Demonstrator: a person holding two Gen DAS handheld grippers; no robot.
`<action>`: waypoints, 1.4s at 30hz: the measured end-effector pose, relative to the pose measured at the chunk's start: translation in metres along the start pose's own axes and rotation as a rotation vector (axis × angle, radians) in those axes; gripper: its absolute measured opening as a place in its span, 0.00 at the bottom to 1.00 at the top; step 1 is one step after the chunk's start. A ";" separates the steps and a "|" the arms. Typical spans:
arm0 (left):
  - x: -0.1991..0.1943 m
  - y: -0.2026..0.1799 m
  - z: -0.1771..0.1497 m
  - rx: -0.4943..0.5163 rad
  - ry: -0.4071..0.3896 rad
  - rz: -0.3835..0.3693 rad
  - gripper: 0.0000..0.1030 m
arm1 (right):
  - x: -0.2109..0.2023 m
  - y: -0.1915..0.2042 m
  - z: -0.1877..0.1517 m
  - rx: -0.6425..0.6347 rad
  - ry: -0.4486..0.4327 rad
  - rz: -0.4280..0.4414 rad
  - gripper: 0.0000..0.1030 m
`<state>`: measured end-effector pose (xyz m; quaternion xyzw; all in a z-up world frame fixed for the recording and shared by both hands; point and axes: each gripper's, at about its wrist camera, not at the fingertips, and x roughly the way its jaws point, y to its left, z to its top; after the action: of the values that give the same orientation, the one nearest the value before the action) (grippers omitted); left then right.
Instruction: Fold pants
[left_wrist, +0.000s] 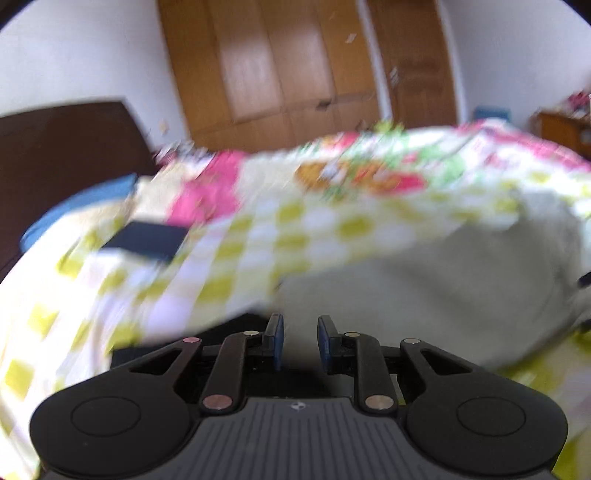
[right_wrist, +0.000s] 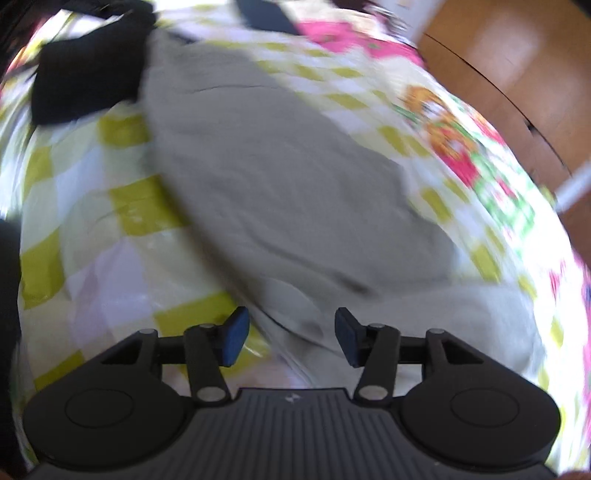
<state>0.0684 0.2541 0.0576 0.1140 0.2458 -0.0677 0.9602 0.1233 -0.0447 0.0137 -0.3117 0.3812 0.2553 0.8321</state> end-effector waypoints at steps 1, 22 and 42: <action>0.001 -0.012 0.006 0.011 -0.016 -0.031 0.35 | -0.004 -0.012 -0.004 0.058 -0.001 -0.012 0.50; 0.082 -0.241 0.009 0.101 0.156 -0.515 0.36 | 0.154 -0.300 0.013 1.086 0.093 -0.269 0.25; 0.068 -0.295 0.022 0.247 0.172 -0.569 0.36 | -0.080 -0.233 -0.288 1.658 -0.348 -0.107 0.02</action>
<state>0.0831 -0.0411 -0.0114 0.1618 0.3382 -0.3528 0.8573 0.0945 -0.4228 0.0042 0.4251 0.2963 -0.1021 0.8492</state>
